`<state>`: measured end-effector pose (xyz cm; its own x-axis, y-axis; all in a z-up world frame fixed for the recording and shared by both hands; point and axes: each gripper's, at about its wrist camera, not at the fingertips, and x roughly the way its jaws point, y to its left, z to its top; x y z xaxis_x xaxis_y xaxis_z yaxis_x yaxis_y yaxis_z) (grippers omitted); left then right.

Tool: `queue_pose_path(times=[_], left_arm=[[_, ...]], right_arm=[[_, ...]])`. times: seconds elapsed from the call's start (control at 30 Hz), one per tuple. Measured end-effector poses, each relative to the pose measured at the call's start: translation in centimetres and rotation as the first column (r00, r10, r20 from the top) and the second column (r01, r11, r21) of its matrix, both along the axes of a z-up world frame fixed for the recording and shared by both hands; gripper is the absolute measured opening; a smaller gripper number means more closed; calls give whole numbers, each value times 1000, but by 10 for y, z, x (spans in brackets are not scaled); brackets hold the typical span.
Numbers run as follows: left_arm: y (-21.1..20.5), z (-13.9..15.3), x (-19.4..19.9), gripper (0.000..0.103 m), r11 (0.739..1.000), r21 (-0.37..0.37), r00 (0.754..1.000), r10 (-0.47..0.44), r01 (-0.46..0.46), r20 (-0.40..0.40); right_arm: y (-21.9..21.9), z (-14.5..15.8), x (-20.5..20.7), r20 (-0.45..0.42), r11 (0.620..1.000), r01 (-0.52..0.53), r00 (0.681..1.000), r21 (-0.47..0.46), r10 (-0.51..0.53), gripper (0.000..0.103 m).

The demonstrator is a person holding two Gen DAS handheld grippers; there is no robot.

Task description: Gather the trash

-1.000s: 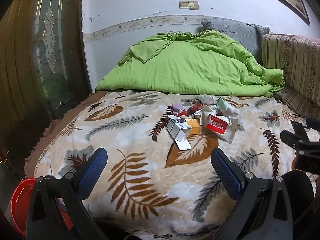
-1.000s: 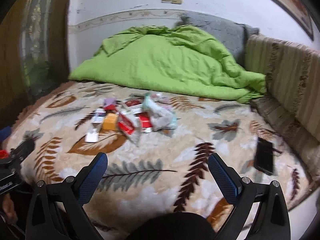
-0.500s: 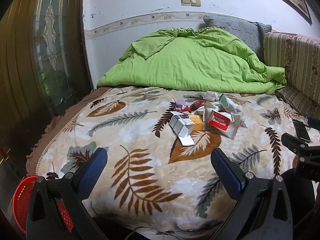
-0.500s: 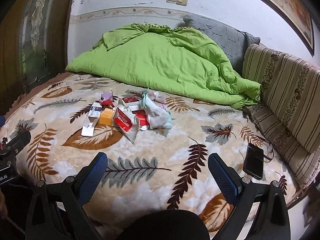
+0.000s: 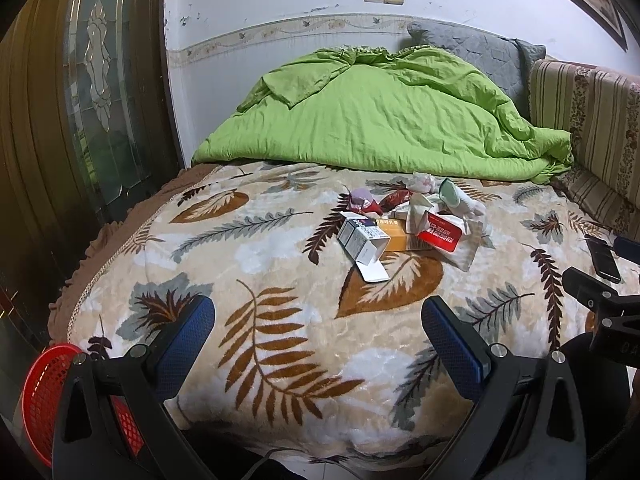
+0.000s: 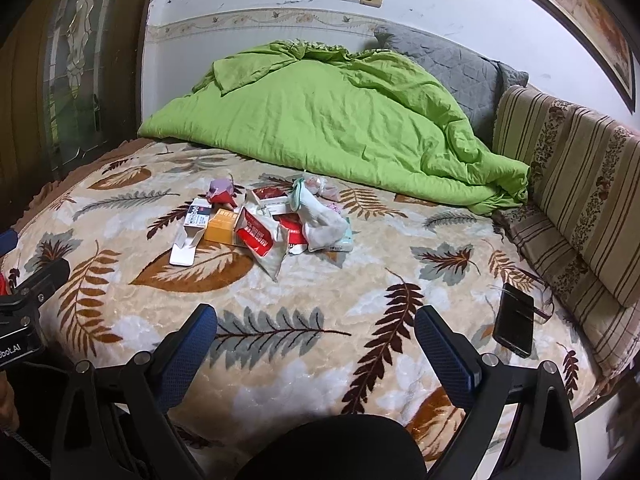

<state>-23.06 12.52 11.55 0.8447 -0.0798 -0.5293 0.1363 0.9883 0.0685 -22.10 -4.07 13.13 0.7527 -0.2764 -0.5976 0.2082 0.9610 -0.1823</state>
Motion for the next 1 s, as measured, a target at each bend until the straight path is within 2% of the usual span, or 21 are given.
queue_pose_path(times=[0.63, 0.83, 1.0], left_arm=[[0, -5, 4, 103, 1000, -7, 1000, -8, 8, -22], [1, -8, 10, 103, 1000, -12, 998, -21, 20, -51], [7, -9, 39, 103, 997, -66, 988, -50, 41, -144]], right_arm=[[1, -8, 6, -25, 1000, -15, 1000, 20, 15, 98], [0, -11, 8, -32, 999, -25, 999, 34, 26, 97], [-3, -16, 14, -38, 991, -94, 994, 92, 98, 82]])
